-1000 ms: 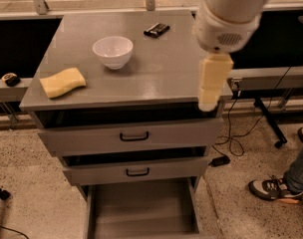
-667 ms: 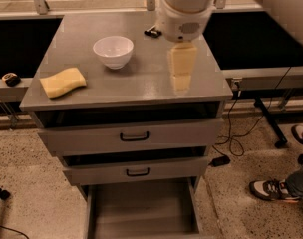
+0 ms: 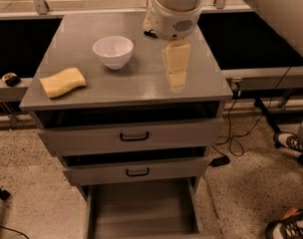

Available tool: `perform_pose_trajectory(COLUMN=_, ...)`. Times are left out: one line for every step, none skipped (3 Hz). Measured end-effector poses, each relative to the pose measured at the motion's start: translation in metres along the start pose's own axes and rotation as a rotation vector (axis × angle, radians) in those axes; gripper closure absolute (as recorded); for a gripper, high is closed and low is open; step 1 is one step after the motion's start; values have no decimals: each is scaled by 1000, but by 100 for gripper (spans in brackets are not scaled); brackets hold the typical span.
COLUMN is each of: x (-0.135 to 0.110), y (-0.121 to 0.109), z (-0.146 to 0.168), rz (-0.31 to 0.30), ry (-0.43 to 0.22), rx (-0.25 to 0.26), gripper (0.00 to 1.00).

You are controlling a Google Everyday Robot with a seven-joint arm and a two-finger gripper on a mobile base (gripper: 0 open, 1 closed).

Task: Place sponge into bottom drawer

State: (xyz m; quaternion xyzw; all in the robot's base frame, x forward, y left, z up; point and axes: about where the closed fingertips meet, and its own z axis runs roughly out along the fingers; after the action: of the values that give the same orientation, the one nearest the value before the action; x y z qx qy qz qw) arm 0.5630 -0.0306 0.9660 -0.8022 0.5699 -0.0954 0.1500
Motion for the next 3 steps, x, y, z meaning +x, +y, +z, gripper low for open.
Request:
perform_pose_trajectory(x=-35, y=-23, z=3, rz=-77, ry=-118, rx=18, gripper=0)
perform_pose_trajectory(x=-102, y=-66, z=3, rz=-164, ry=-292, rx=61, gripper=0)
perform_pose_trajectory(x=-159, y=-89, z=12, rz=-179, ry=-429, rx=52, gripper=0)
